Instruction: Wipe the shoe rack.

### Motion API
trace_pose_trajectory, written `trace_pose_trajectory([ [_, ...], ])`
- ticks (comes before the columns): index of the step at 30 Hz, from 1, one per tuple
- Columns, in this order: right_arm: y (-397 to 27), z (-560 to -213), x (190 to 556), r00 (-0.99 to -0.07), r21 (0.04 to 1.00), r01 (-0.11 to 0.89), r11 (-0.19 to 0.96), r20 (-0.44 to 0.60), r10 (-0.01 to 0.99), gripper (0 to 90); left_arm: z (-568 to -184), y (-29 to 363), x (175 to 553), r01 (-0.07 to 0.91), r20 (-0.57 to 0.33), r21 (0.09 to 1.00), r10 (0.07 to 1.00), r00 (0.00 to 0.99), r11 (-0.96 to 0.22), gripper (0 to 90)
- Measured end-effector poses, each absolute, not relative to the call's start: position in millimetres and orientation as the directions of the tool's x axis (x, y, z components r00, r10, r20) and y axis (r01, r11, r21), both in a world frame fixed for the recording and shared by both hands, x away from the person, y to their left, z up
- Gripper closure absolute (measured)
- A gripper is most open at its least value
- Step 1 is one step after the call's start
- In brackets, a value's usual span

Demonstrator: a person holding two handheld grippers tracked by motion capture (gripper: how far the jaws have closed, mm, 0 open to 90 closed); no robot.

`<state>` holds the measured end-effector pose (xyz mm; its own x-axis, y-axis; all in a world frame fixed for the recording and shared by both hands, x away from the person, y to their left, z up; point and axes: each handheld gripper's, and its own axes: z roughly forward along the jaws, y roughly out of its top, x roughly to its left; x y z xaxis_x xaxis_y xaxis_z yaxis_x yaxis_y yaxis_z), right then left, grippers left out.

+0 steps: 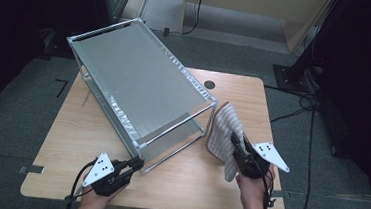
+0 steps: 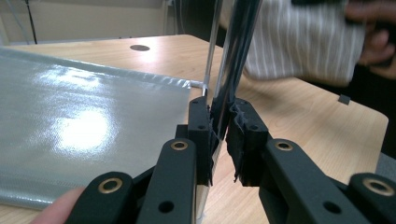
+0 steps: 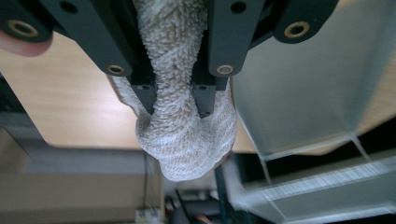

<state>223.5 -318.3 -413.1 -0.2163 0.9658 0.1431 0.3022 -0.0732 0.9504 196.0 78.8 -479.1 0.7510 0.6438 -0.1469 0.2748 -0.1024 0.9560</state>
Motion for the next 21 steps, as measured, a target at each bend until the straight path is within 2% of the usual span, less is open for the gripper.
trace_pose_trajectory([
  [6, -303, -375, 225, -0.246, 0.973, 0.213, -0.09, 0.143, 0.959, 78.2, -480, 79, 193, 0.278, -0.147, 0.955, 0.65, 0.745, -0.103, 80.3],
  [8, -292, -349, 232, -0.259, 0.984, 0.152, -0.088, 0.125, 0.958, 78.2, -480, 80, 192, 0.282, -0.153, 0.954, 0.651, 0.744, -0.098, 80.2],
  [12, -275, -322, 246, -0.292, 0.991, 0.101, -0.091, 0.117, 0.949, 78.1, -480, 79, 189, 0.275, -0.14, 0.955, 0.657, 0.741, -0.107, 80.3],
  [15, -253, -314, 254, -0.407, 0.989, 0.097, -0.113, 0.143, 0.902, 77.7, -480, 78, 189, 0.278, -0.138, 0.954, 0.661, 0.738, -0.112, 80.3],
  [19, -207, -326, 264, -0.543, 0.991, 0.132, -0.011, 0.082, 0.835, 74.5, -480, 77, 188, 0.276, -0.131, 0.954, 0.661, 0.739, -0.12, 80.4],
  [21, -189, -336, 266, -0.641, 0.985, 0.16, 0.059, 0.058, 0.766, 67.0, -480, 77, 188, 0.278, -0.135, 0.953, 0.658, 0.741, -0.117, 80.3],
])
